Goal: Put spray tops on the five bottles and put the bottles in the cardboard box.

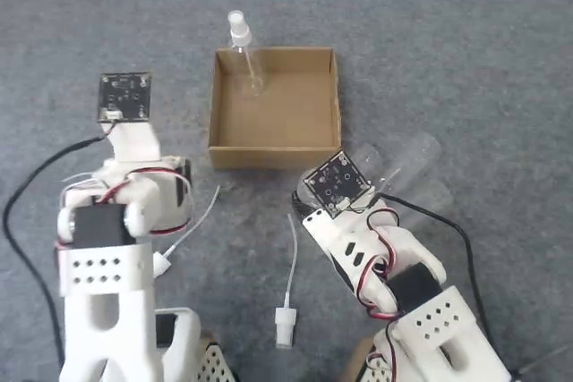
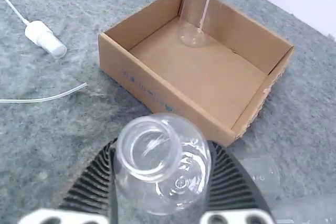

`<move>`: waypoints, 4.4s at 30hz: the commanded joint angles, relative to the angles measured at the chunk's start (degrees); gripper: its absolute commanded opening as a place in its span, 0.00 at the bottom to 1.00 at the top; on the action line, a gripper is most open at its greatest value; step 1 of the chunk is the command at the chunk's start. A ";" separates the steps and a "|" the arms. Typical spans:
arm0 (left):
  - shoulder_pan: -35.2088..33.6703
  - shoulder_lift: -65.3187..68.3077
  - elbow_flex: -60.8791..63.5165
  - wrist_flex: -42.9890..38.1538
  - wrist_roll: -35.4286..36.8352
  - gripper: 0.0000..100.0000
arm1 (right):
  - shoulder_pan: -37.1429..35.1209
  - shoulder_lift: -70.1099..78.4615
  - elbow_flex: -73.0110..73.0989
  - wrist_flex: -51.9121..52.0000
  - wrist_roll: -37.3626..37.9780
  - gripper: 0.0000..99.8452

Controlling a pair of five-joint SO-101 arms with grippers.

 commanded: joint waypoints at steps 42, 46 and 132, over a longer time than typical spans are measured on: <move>-6.95 47.47 -31.34 10.11 -68.84 0.20 | 0.48 -2.42 -0.97 -1.63 0.18 0.03; -6.95 51.60 -33.63 8.97 -72.09 0.18 | 0.48 -2.42 -0.97 -1.63 0.18 0.03; -11.34 37.98 -58.86 21.36 -2.46 0.01 | -2.95 -2.24 -0.97 -3.21 -9.14 0.01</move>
